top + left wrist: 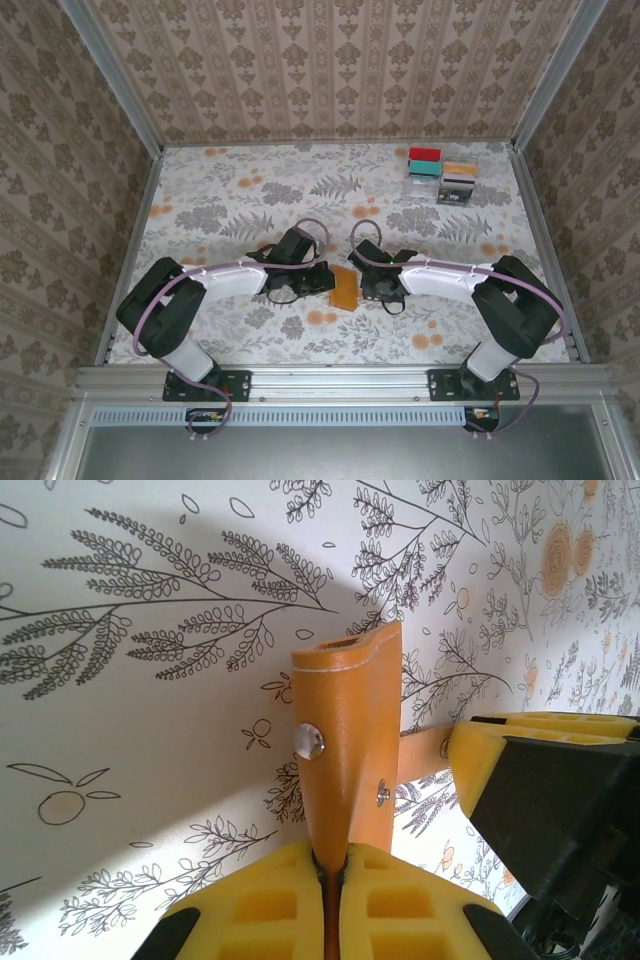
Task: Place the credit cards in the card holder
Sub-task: Open the button on the card holder, then move the storage box to the center of the table.
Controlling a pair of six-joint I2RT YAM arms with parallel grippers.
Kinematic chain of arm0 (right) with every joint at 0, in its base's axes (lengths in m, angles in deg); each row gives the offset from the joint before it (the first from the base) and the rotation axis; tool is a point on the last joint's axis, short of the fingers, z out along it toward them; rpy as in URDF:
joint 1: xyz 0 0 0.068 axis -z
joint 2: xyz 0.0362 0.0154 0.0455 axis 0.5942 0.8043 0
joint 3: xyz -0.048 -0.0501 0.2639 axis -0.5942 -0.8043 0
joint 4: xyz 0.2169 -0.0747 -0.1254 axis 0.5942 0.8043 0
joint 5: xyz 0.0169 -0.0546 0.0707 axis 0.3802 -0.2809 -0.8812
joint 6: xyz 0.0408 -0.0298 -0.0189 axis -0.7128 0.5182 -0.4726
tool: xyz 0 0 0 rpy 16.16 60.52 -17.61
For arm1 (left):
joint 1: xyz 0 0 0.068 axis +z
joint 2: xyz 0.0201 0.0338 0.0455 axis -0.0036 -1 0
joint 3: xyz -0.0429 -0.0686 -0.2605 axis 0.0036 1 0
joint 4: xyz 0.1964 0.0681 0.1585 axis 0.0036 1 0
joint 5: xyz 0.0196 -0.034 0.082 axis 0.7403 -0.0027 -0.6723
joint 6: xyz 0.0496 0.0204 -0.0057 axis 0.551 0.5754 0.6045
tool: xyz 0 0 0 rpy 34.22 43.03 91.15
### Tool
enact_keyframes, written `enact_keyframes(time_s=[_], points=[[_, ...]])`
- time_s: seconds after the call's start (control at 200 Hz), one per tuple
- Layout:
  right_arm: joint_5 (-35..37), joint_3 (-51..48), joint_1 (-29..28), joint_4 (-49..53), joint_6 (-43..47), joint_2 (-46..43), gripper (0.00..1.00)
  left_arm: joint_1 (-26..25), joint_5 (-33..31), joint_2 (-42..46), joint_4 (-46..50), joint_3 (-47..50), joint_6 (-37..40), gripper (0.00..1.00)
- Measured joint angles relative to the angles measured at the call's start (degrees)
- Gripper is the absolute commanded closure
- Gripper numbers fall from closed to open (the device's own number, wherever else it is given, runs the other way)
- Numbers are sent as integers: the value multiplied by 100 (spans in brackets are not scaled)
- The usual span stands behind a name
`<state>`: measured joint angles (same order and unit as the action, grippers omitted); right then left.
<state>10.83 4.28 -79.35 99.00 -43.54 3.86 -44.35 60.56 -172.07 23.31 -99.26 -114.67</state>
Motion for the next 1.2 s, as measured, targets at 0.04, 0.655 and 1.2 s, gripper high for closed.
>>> enact_keyframes(time_s=[0.04,0.655,1.2], points=[[17,2,0,20,0,4,77,0,0,0,0,0,0,90],[76,111,719,459,907,-1119,48,-160,-702,553,466,258,81,50],[-2142,1923,5657,-350,1989,-551,3,-13,-1462,992,1064,-79,608,31]])
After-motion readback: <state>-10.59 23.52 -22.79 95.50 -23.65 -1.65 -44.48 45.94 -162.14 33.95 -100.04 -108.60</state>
